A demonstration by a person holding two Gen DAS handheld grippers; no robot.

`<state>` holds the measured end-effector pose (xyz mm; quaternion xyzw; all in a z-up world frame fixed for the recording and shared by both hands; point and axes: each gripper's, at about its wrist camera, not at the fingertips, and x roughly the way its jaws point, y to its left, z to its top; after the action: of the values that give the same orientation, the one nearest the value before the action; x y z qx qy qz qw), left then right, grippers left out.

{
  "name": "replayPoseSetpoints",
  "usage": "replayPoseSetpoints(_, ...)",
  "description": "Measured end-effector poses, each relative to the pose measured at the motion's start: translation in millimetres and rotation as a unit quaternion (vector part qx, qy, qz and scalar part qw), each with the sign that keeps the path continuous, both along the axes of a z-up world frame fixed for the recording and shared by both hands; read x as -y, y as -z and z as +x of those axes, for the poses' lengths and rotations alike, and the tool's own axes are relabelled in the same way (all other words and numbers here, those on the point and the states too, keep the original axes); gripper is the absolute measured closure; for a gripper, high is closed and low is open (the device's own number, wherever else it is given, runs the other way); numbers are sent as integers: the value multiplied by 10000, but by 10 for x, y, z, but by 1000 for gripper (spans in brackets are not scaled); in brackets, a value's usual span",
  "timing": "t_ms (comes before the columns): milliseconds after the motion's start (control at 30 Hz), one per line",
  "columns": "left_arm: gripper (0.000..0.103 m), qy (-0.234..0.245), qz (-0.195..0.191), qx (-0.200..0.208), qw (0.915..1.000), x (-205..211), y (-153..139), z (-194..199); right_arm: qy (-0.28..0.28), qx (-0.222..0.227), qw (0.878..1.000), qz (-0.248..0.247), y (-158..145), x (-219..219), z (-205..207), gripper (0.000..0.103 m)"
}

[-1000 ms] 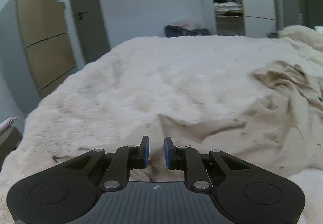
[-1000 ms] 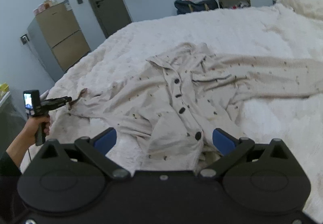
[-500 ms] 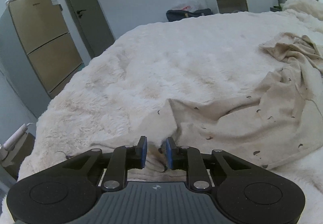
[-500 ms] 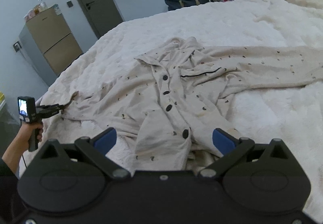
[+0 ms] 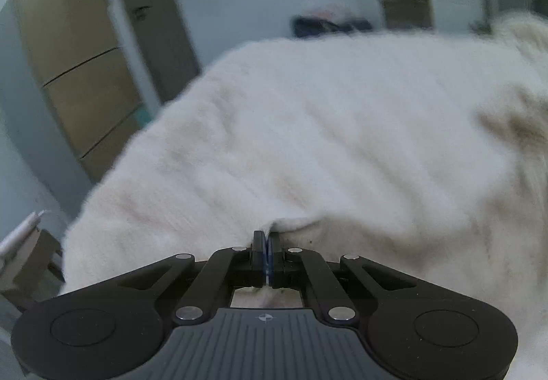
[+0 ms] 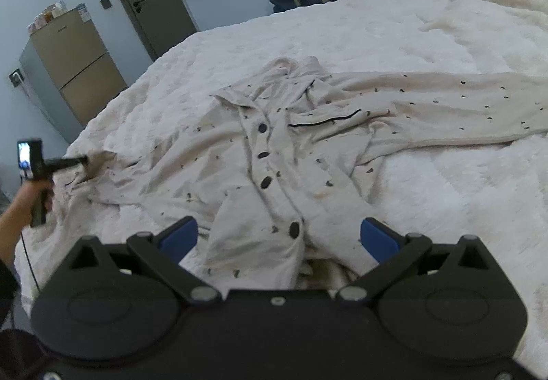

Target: Fold clothes

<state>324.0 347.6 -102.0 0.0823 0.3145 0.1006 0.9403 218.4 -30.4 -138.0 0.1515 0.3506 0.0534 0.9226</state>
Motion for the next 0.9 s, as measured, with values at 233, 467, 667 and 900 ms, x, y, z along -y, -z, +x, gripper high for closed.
replayPoseSetpoints(233, 94, -1571, 271, -1083, 9813, -653, 174, 743, 2, -50, 9994, 348, 49, 23, 54, 1)
replayPoseSetpoints(467, 47, -960, 199, -502, 9939, 10, -109, 81, 27, 212, 9997, 141, -114, 139, -114, 1)
replayPoseSetpoints(667, 33, 333, -451, 448, 9974, 1139, -774, -1231, 91, 451, 9988, -141, -240, 416, -489, 1)
replayPoseSetpoints(900, 24, 1517, -126, 1405, 9783, 2359, -1623, -2682, -13, 702, 9974, -169, -371, 644, -941, 1)
